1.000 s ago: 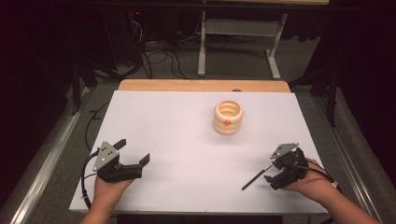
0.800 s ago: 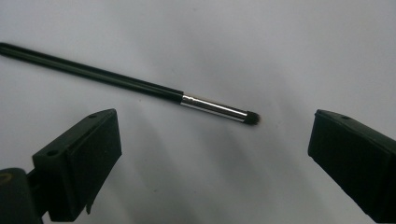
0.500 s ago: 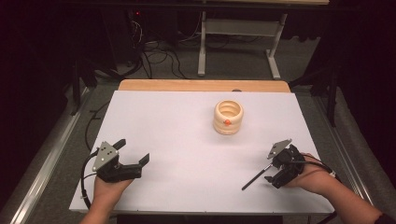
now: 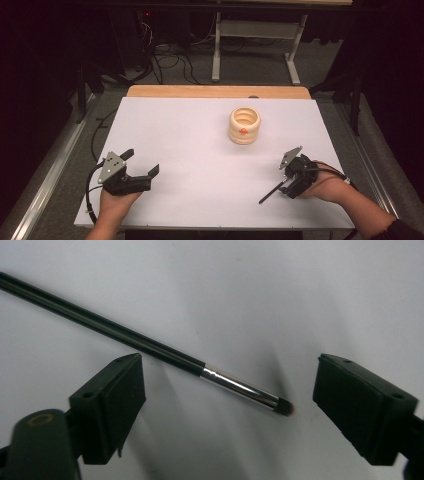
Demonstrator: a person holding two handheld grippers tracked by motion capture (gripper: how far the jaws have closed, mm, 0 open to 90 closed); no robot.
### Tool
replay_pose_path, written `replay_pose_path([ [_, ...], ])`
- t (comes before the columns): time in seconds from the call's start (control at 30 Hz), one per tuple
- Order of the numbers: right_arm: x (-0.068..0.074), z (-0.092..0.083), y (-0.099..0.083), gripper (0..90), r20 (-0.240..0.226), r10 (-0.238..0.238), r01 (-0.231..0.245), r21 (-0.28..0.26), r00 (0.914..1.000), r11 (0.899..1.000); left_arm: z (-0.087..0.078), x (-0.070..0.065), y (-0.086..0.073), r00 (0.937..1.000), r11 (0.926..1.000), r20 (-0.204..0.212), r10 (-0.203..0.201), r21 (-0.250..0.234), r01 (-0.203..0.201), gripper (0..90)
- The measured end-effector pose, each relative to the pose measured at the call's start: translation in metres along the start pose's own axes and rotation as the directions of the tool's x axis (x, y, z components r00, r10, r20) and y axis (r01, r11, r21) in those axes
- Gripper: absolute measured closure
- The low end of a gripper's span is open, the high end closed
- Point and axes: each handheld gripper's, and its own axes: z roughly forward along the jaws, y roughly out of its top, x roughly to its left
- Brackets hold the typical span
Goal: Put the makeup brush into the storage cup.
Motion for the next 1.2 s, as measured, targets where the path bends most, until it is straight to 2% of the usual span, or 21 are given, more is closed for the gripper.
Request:
replay_pose_path([
  [0.2,0.0,0.004,0.003,20.1,-0.026,-0.015,0.015,0.018,0.9996,1.0,0.0,0.0,0.0,1.0,1.0,-0.001,-0.002,-0.001,0.002,0.7],
  [0.4,-0.004,0.005,0.002,28.1,-0.08,0.021,-0.019,0.018,0.9966,1.0,0.0,0.0,0.0,1.0,1.0,0.0,-0.002,-0.002,0.002,0.7],
  [0.53,-0.006,0.005,0.001,32.7,-0.106,0.022,-0.02,0.017,0.9942,1.0,-0.001,0.0,0.0,1.0,1.0,0.001,-0.002,-0.003,0.002,0.7],
  [0.63,-0.006,0.005,0.001,34.1,-0.111,0.025,-0.023,0.017,0.9935,1.0,-0.001,0.0,0.0,1.0,1.0,0.001,-0.002,-0.004,0.002,0.7],
  [0.97,-0.01,0.004,0.0,49.0,-0.105,0.045,-0.044,0.013,0.9935,0.999,-0.002,0.0,0.0,1.0,1.0,0.002,-0.002,-0.007,0.002,0.8],
  [1.03,-0.01,0.003,0.0,55.3,-0.104,0.045,-0.044,0.011,0.9936,0.999,-0.001,0.0,0.0,1.0,1.0,0.002,-0.003,-0.007,0.003,0.8],
  [1.2,-0.011,0.002,0.0,61.0,-0.1,0.051,-0.05,0.013,0.9937,0.999,-0.001,0.0,0.0,1.0,1.0,0.003,-0.002,-0.006,0.002,0.8],
])
